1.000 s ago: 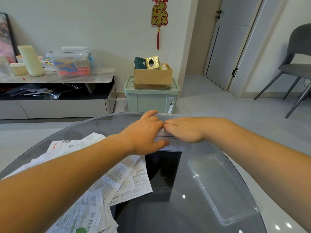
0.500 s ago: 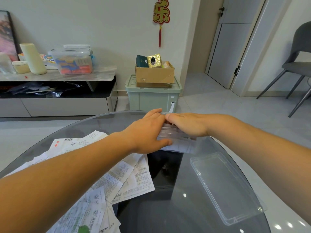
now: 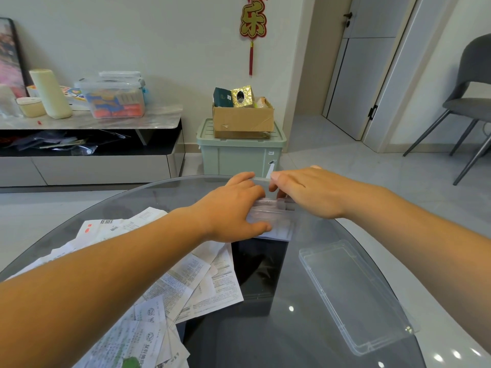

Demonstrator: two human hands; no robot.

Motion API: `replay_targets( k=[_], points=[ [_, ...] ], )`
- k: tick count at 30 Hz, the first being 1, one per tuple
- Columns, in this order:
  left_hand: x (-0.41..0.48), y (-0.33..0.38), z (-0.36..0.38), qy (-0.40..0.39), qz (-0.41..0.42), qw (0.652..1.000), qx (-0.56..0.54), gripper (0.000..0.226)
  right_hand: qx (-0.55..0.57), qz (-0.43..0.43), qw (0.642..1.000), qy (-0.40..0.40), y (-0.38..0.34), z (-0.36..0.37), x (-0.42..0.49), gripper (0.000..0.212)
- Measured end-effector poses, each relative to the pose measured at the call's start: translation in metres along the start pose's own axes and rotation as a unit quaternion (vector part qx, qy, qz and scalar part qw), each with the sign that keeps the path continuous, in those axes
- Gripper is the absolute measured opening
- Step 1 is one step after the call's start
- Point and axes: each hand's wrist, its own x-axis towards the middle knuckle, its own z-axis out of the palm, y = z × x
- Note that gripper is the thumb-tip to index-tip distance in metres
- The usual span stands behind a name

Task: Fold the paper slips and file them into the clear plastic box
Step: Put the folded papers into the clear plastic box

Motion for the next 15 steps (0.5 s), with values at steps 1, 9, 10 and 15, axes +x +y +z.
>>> replay_targets(
  k=[1,9,10,15],
  points=[
    [0.0,0.0,0.0,0.001,0.001,1.0,0.0,0.052,-0.022,-0.005,1.0,0.006,0.001,0.002,-0.001,0.054],
    [0.004,-0.001,0.004,0.005,-0.004,1.0,0.016,0.051,-0.175,-0.021,0.984,0.017,0.0,0.023,-0.011,0.036],
    [0.005,-0.001,0.005,0.004,-0.002,1.0,0.017,0.052,-0.17,-0.019,0.985,0.019,-0.001,0.023,-0.012,0.032],
    [0.006,-0.003,0.01,0.031,-0.007,0.999,-0.04,0.036,-0.135,-0.018,0.991,0.011,-0.01,0.03,-0.01,0.033]
  ],
)
